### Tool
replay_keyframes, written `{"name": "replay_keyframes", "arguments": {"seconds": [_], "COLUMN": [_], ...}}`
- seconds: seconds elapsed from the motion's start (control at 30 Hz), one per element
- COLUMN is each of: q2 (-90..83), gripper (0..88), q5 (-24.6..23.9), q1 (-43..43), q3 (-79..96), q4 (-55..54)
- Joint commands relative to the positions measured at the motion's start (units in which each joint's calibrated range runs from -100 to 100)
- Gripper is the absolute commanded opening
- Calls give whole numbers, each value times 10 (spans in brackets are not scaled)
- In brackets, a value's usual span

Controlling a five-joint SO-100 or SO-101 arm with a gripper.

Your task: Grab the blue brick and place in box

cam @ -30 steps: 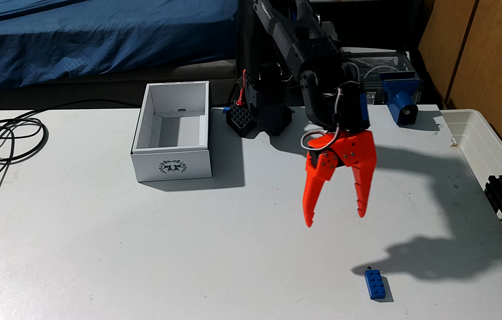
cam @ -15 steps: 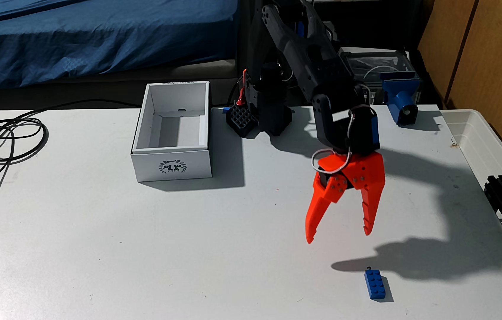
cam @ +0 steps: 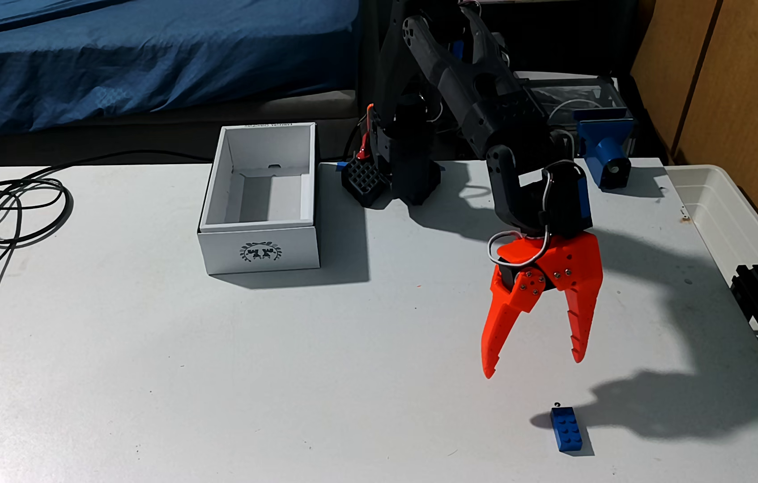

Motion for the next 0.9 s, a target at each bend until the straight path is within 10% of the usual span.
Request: {"name": "replay_keyframes", "arguments": {"seconds": [0.0,0.87], "q2": [2,221], "gripper": [374,407], "q5": [-3,-34], "q1": [-2,15], "q3": [-29,-389], "q4": [0,215]}}
